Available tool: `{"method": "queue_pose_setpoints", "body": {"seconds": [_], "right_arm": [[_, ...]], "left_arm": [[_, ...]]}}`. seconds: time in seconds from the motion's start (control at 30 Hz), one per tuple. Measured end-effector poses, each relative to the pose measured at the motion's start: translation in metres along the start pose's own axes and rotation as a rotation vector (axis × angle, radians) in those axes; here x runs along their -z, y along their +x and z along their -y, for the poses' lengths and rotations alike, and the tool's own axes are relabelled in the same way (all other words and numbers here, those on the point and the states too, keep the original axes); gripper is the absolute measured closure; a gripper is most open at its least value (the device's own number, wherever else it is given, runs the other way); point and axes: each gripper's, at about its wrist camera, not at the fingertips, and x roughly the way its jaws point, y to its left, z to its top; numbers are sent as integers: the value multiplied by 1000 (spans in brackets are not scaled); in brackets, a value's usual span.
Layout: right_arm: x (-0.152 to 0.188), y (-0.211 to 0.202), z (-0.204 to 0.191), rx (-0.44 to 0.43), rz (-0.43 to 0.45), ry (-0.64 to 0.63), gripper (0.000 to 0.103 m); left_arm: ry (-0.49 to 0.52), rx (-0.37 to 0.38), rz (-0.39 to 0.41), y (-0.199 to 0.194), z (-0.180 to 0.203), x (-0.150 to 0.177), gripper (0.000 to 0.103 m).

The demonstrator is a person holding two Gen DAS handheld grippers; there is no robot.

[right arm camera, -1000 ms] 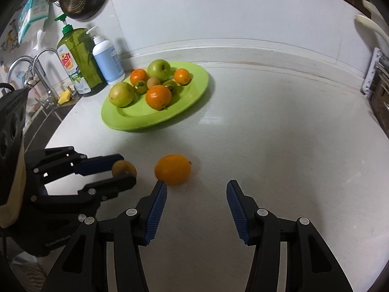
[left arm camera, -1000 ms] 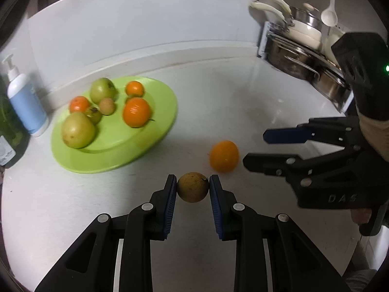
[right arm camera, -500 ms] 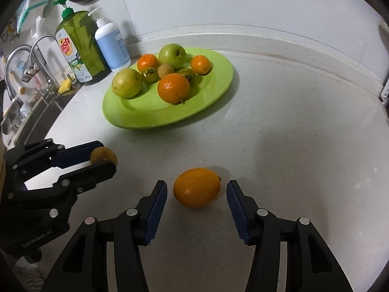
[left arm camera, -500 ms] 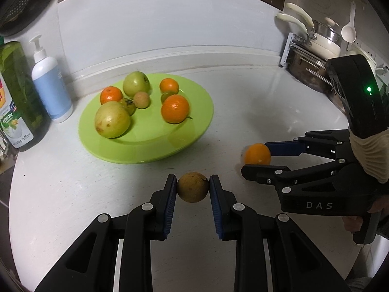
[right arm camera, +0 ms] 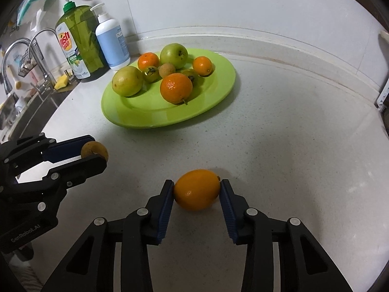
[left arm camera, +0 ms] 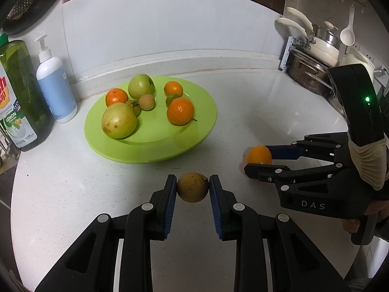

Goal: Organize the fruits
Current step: 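Carry the kiwi over the plate with the left tool while the right tool carries the orange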

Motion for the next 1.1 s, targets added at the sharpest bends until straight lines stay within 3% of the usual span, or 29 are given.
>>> {"method": "queue_pose_setpoints", "body": {"seconds": [0.3, 0.73, 1.1], "right_arm": [[-3, -17, -7, 0, 39, -4, 64], [-26, -63, -16, -3, 172, -28, 64], [-68, -45, -8, -18, 198, -19, 64]], "left_arm": [[1, 13, 35, -15, -3, -4, 75], [16, 4, 140, -48, -5, -26, 75], [10, -24, 147, -26, -23, -61, 75]]}}
